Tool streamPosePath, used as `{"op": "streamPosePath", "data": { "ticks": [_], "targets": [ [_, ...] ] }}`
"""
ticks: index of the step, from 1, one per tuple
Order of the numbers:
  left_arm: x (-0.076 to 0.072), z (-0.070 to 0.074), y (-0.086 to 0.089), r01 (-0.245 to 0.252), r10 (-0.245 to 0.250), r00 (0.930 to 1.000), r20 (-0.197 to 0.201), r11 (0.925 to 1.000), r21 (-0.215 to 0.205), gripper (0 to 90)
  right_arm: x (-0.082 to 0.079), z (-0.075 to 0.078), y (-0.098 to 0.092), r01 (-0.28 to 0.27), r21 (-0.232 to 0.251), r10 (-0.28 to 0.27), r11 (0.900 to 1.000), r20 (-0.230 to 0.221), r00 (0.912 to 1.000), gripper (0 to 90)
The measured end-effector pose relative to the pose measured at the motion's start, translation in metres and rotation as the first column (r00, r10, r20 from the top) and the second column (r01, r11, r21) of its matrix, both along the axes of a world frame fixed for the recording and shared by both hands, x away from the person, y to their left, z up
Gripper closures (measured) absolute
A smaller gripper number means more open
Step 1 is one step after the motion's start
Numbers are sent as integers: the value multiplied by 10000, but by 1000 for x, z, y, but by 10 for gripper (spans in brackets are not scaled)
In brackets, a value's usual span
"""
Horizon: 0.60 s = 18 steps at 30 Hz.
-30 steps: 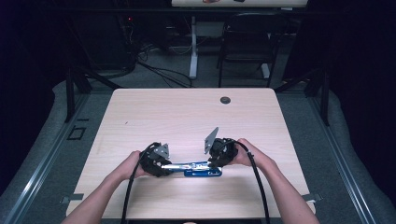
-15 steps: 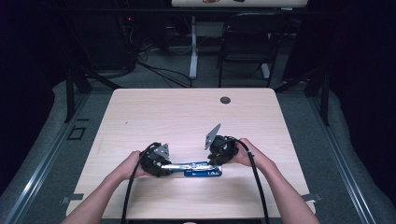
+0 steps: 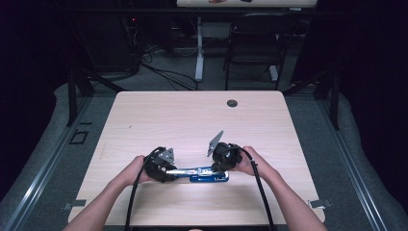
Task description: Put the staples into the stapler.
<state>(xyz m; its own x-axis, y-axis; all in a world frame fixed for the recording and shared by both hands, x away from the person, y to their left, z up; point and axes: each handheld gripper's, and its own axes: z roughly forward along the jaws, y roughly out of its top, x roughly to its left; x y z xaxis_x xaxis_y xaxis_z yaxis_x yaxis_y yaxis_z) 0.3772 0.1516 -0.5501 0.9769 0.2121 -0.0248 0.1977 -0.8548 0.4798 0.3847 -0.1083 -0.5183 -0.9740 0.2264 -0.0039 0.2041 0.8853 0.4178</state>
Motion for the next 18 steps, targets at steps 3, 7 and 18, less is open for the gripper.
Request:
{"op": "streamPosePath", "data": {
  "ticks": [3, 7, 18],
  "targets": [
    [0, 0, 0, -13, 13, 10000, -2, 10000, -40, 600, -1, -2, 4, -148, -41, 148, 9999, 17, 9999, 849],
    [0, 0, 0, -16, 16, 10000, -5, 10000, -46, 599, -1, -2, 4, -242, -96, 242, 9997, 16, 9997, 858],
    [0, 0, 0, -20, 20, 10000, -21, 10000, 9, 597, 1, -1, -1, -34, -102, 35, 9999, 104, 9999, 858]
  ]
}}
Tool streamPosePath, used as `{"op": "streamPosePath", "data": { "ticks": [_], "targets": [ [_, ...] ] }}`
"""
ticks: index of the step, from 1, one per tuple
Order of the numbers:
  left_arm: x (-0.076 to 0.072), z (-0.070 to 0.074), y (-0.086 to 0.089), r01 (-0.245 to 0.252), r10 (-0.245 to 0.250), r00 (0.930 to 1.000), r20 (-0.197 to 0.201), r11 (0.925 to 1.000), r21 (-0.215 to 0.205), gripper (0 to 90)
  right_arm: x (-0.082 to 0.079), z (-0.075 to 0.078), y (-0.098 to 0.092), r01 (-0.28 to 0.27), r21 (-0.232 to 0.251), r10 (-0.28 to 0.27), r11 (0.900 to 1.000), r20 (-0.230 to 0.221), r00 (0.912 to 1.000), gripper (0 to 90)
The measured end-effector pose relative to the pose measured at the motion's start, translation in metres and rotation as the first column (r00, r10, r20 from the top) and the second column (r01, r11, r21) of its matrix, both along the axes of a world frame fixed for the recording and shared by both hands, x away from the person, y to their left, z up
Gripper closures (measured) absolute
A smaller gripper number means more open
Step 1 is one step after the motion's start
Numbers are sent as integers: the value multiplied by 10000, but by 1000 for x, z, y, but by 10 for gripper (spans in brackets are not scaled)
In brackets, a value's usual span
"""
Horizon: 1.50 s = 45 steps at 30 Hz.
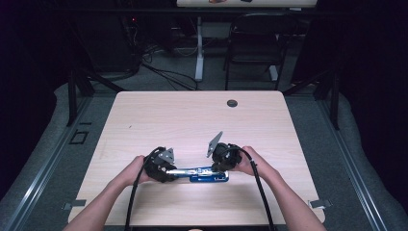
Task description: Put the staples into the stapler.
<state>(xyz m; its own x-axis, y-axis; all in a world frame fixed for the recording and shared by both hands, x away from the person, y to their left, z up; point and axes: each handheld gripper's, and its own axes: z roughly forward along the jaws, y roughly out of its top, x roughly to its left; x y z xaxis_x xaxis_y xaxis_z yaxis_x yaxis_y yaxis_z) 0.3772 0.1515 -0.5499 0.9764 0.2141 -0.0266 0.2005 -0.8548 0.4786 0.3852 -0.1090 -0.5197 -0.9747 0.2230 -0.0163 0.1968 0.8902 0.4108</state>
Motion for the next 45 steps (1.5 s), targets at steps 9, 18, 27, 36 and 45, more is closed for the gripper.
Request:
{"op": "streamPosePath", "data": {
  "ticks": [9, 18, 27, 36, 45],
  "targets": [
    [-1, 1, -1, -71, 71, 9999, 95, 10000, 18, 593, 2, 7, -20, 951, 711, -935, 9929, -250, 9953, 685],
    [-1, 3, 0, -89, 89, 9999, 57, 9999, -81, 596, -8, 8, -23, 2041, 837, -2032, 9754, -194, 9789, 799],
    [-1, 5, 2, -33, 34, 10000, 56, 9997, -251, 601, -10, 7, -23, 2462, 1023, -2439, 9638, -345, 9692, 800],
    [-1, 7, 3, 67, -63, 9999, 80, 9990, -440, 609, -8, 1, -23, 2517, 720, -2484, 9651, -520, 9673, 846],
    [-1, 13, 4, 206, -199, 9997, 105, 9974, -688, 613, -7, -1, -22, 2424, 546, -2390, 9686, -619, 9690, 853]
  ]
}}
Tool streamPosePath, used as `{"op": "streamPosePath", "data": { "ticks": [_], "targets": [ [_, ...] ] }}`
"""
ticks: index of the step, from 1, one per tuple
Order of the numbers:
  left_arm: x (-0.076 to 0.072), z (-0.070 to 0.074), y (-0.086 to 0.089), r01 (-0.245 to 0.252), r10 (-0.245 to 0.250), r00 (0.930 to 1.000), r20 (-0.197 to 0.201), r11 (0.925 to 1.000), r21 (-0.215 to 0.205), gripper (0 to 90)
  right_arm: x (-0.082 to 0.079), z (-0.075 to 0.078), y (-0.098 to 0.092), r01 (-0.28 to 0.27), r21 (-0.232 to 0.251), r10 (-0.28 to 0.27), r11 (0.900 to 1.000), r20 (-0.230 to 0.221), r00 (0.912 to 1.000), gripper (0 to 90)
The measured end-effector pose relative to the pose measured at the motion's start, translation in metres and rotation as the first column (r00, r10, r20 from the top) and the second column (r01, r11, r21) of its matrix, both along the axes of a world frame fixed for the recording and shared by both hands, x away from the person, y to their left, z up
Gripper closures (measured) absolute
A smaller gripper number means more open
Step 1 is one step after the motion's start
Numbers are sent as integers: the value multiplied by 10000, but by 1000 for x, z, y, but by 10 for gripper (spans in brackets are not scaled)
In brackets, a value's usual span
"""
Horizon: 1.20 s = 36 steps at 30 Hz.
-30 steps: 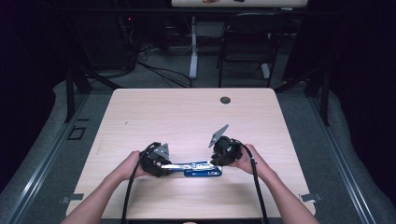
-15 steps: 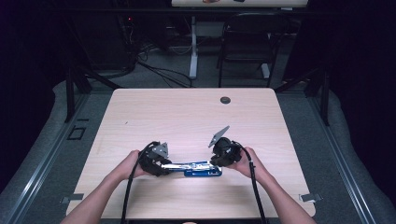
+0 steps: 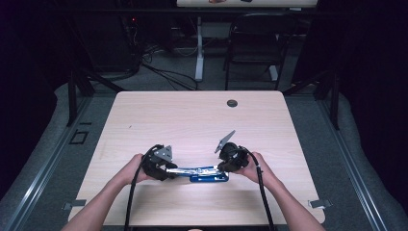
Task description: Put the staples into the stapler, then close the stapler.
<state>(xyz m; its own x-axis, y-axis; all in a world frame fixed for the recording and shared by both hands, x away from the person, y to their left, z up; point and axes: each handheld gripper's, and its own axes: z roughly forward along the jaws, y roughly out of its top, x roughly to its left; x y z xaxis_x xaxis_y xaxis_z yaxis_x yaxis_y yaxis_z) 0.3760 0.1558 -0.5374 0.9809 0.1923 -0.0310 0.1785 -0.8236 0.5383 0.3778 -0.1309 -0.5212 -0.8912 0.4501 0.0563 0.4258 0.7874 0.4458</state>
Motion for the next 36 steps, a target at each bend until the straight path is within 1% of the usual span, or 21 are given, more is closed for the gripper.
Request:
{"op": "streamPosePath", "data": {
  "ticks": [1, 2, 3, 4, 6, 7, 8, 9, 10, 12, 13, 16, 19, 21, 22, 26, 29, 32, 33, 36],
  "targets": [
    [0, 0, 0, 6, -6, 10000, 3, 10000, -10, 614, 0, 0, 0, 8, -21, -8, 10000, 9, 10000, 856],
    [1, 1, 0, 96, -96, 9999, -109, 9999, 34, 614, 1, 1, 0, -44, -119, 44, 9999, 26, 10000, 857],
    [0, 1, 0, 25, -25, 10000, -13, 10000, -24, 614, 1, 0, 0, -2, 20, 2, 10000, -26, 10000, 857],
    [0, 1, 0, 23, -23, 10000, -4, 10000, -33, 614, 1, 0, 0, 2, 24, -2, 10000, -46, 10000, 857],
    [1, 2, 1, 78, -79, 9999, -109, 9999, -66, 613, 1, 0, 0, 33, 41, -33, 10000, -90, 10000, 857],
    [0, 2, 0, -17, 17, 10000, 16, 9999, -151, 612, 1, 0, 0, 61, 40, -61, 10000, -88, 9999, 856],
    [0, 3, 0, -32, 32, 10000, 10, 9998, -185, 611, 1, 0, -1, 61, 41, -61, 10000, -94, 9999, 855],
    [0, 4, 1, -69, 68, 10000, -30, 9992, -393, 612, 1, 0, -1, 76, 48, -76, 10000, -111, 9999, 854],
    [0, 5, 1, -80, 79, 10000, -33, 9991, -423, 615, 2, 0, -1, 79, 59, -78, 10000, -120, 9999, 854],
    [2, 9, 2, -130, 119, 9998, -140, 9966, -816, 617, 2, 0, -1, 88, 71, -87, 9999, -126, 9999, 852],
    [2, 9, 3, -141, 127, 9998, -166, 9960, -883, 620, 2, 0, -1, 86, 75, -85, 9999, -127, 9999, 851],
    [1, 9, 2, -144, 134, 9998, -125, 9959, -890, 621, 2, 0, -1, 93, 157, -89, 9998, -209, 9997, 851],
    [1, 10, 2, -124, 115, 9999, -106, 9962, -864, 623, 2, 0, 0, 42, 97, -40, 9999, -201, 9998, 842],
    [1, 11, 2, -145, 130, 9998, -168, 9956, -924, 624, 2, 0, 1, 31, 95, -29, 10000, -196, 9998, 835],
    [1, 11, 2, -188, 175, 9998, -138, 9949, -987, 625, 2, 1, 1, 29, 126, -26, 9999, -205, 9998, 835],
    [1, 12, 2, -159, 142, 9998, -171, 9950, -986, 626, 1, 3, 2, 99, 446, -96, 9990, -70, 9999, 843],
    [1, 12, 2, -182, 168, 9997, -153, 9949, -991, 626, 0, 7, 6, 121, 702, -134, 9975, 182, 9997, 858],
    [2, 12, 2, -159, 137, 9996, -236, 9952, -962, 626, -1, 11, 13, 87, 987, -127, 9951, 404, 9991, 874],
    [2, 12, 2, -152, 129, 9996, -248, 9954, -946, 626, -1, 11, 16, 26, 1165, -82, 9932, 482, 9988, 879],
    [1, 12, 2, -235, 211, 9994, -259, 9951, -962, 625, -1, 11, 25, -173, 1276, 100, 9917, 582, 9983, 884]
  ]
}}
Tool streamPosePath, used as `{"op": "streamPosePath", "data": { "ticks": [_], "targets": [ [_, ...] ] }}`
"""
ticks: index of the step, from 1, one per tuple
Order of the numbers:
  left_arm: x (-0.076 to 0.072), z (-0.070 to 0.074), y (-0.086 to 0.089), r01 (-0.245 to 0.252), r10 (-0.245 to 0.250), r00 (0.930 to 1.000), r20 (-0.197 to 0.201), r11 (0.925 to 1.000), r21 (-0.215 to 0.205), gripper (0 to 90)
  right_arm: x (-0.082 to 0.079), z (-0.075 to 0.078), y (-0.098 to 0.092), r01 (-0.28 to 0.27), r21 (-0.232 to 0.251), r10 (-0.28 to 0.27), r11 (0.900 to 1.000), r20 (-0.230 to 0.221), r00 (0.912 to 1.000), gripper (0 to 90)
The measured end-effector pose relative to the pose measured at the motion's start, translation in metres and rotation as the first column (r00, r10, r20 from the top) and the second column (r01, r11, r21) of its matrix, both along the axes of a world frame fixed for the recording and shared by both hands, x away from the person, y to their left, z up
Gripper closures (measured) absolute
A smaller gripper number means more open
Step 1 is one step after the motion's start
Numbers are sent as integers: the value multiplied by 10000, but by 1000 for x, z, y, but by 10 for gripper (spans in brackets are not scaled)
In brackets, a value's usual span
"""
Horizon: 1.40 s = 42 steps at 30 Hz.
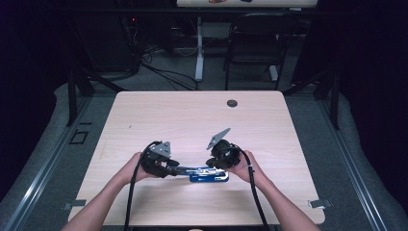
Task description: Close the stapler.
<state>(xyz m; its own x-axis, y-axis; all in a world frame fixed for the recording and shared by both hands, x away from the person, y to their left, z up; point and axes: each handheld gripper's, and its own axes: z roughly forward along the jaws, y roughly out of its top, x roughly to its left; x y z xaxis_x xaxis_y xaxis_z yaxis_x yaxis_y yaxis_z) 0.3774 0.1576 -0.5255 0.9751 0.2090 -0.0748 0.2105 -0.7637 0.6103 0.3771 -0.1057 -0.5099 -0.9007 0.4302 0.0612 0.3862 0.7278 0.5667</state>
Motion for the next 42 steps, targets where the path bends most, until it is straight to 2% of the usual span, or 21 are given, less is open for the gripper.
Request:
{"op": "streamPosePath", "data": {
  "ticks": [4, 11, 15, 26, 32, 42],
  "targets": [
    [0, 0, -2, -125, 125, 9999, 0, 9997, 189, 617, -1, -5, 17, -307, 107, 308, 9995, -20, 9995, 884],
    [0, 0, -2, -38, 37, 10000, 30, 9997, 221, 617, -1, -16, 39, -566, 415, 564, 9975, 61, 9984, 884],
    [0, 0, -2, -44, 44, 10000, 34, 9998, 186, 616, -5, -20, 46, -817, 267, 812, 9963, 207, 9965, 884],
    [0, -3, 0, -254, 260, 9996, -116, 9985, 480, 583, -9, -19, 53, -1104, 110, 1099, 9938, 443, 9930, 884],
    [-2, -4, 4, -333, 342, 9993, -155, 9979, 558, 578, -9, -20, 56, -1230, 123, 1225, 9923, 382, 9917, 885],
    [-1, -10, 13, -407, 452, 9974, -565, 9960, 792, 567, -10, -20, 62, -1352, 66, 1348, 9908, 447, 9899, 884]
  ]
}}
